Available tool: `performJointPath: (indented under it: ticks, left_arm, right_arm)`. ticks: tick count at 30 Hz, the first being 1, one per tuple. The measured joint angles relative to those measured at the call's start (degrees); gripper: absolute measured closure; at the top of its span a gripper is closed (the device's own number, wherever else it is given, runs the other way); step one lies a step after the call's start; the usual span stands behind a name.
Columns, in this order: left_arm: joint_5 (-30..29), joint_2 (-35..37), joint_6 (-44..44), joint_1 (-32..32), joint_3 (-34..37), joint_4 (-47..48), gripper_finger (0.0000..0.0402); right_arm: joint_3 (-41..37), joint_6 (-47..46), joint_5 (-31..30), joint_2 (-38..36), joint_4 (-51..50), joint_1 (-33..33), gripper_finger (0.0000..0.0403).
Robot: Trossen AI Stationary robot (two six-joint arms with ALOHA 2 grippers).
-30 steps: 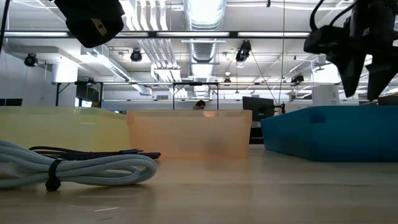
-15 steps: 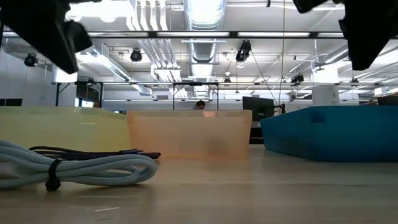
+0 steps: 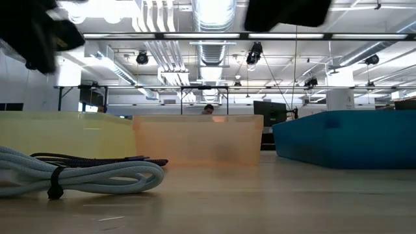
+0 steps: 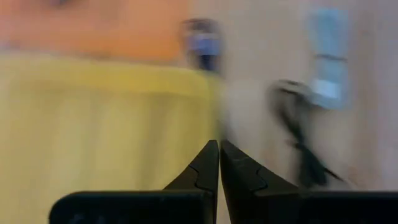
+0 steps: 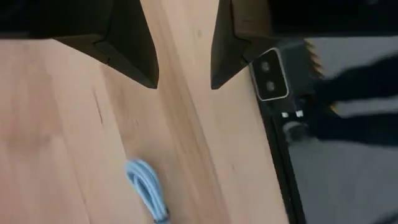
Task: Pick and place items into bin
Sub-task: Put the light blue charger cable into the yellow bin
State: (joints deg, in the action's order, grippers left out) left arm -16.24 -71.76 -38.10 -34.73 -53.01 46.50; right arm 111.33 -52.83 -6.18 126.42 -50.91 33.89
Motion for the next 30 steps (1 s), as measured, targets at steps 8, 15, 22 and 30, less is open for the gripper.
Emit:
performJointPath:
  ticks: [8,15,22,30]
  left_arm:
    - [0.7,-1.3,-1.8,-12.4,0.4,-5.6,0.0402]
    - [-2.6,-4.0,-14.5,-19.7,1.4,-5.6,0.0401]
    - [-3.3,-3.4,-18.7,-23.6,0.7,-6.3,0.0401]
    - [-6.0,-3.3,-17.9,-24.8,-3.3,-6.3,0.0401]
  right_arm:
    - [16.8,20.9,-4.5,10.5,-5.7,-1.3,0.0242]
    - [23.2,30.9,-4.2,16.8,-4.2,-2.8,0.0181]
    - [23.0,30.5,-4.1,19.7,-5.4,-5.3,0.0148]
    - [22.9,29.0,-2.0,22.0,-2.0,-7.9,0.0157]
